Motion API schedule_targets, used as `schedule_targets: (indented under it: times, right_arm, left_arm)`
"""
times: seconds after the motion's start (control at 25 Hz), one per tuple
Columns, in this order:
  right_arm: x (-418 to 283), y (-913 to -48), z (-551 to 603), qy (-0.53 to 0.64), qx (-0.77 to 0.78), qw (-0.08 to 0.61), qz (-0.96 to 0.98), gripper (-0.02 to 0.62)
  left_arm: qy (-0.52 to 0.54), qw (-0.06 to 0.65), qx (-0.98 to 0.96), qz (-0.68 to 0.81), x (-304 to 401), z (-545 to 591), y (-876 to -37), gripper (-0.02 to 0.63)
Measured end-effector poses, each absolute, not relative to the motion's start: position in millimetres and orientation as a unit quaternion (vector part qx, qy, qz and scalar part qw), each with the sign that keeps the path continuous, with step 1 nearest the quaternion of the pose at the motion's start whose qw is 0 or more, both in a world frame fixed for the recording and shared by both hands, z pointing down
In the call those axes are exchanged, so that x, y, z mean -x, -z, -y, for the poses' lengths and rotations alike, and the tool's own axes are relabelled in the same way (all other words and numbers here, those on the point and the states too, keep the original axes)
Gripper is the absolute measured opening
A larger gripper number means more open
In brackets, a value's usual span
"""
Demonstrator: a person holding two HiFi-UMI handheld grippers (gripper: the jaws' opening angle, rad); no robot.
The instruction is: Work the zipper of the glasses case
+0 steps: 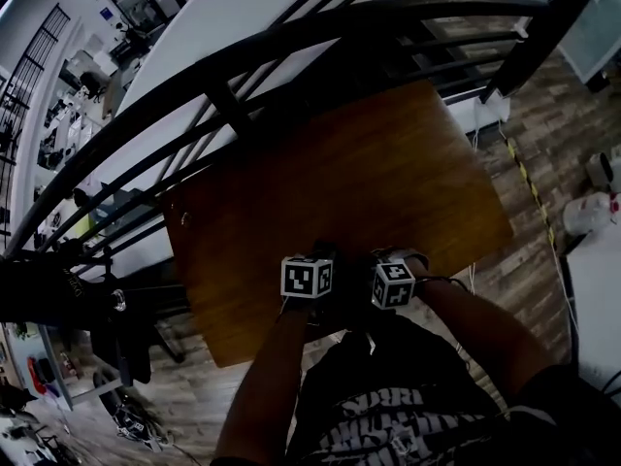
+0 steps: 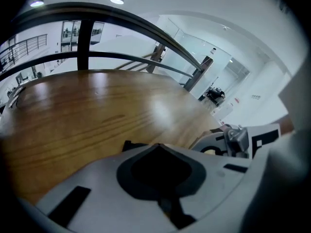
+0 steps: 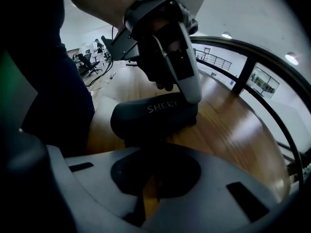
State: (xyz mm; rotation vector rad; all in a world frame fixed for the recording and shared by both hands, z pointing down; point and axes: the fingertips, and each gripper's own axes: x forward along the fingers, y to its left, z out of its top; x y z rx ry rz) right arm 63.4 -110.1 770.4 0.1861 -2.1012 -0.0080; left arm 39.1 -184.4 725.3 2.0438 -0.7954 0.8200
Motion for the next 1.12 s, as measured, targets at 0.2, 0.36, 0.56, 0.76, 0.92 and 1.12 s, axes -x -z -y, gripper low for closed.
schedule_targets:
  times: [0.2,0.36,0.56,0.76,0.92,1.12]
  right_arm:
    - [-67.6,-769.6,92.8,-0.020,-0.100,0.487,0.867,-0.003]
    - [-67.3,-770.2,79.8,-0.043,-0.122,0.481,0.867,-0.003]
    - [-69.0,-769.7,67.5,-0.071,-0.150,0.471,0.866,-0.002]
    - [-62.2,-770.1,55.7,-0.102,-0.173,0.459,0.865,-0.002]
    - [-51.2,-769.4,46.5,-0.131,-0.194,0.447,0.863,-0.002]
    - [-41.2,-766.6,42.3,-0.189,-0.244,0.418,0.854,-0.003]
  left_arm:
    - [-0.330,0.377,-0.809,0.308,-41.8,183.1,-723.6,0.003]
    - [-0.330,0.375,-0.812,0.301,-43.0,183.6,-719.5,0.003]
    - [-0.327,0.372,-0.817,0.297,-47.0,183.8,-718.4,0.003]
    - [-0.329,0.364,-0.819,0.297,-45.6,182.4,-721.1,0.003]
    - [-0.326,0.366,-0.821,0.294,-44.9,181.3,-723.7,0.003]
    - [-0.319,0.367,-0.823,0.294,-45.5,179.7,-725.6,0.003]
